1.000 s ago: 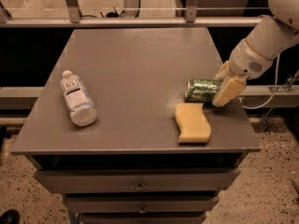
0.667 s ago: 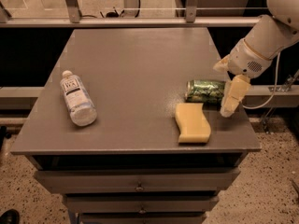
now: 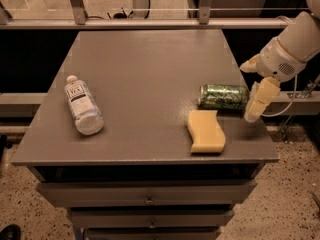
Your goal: Move green can near sponge
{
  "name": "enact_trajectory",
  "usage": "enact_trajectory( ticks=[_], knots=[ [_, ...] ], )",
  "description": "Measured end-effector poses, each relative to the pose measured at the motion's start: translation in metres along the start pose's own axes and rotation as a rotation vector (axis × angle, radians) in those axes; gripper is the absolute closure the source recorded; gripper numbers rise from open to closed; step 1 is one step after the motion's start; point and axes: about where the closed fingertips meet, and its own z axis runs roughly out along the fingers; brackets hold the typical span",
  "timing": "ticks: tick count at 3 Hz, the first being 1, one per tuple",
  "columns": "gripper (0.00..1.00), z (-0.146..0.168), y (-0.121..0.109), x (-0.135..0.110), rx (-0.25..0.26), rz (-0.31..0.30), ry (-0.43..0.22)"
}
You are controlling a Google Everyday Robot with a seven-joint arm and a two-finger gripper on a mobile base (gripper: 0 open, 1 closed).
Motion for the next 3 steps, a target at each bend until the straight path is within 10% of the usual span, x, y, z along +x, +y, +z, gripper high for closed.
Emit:
enact_trajectory(
  ticks=[2, 3],
  knots=[
    [0.0, -0.107, -0.016, 0.041, 0.256, 0.119, -0.125],
    [0.0, -0.098, -0.017, 0.038, 0.239, 0.111, -0.117]
  ],
)
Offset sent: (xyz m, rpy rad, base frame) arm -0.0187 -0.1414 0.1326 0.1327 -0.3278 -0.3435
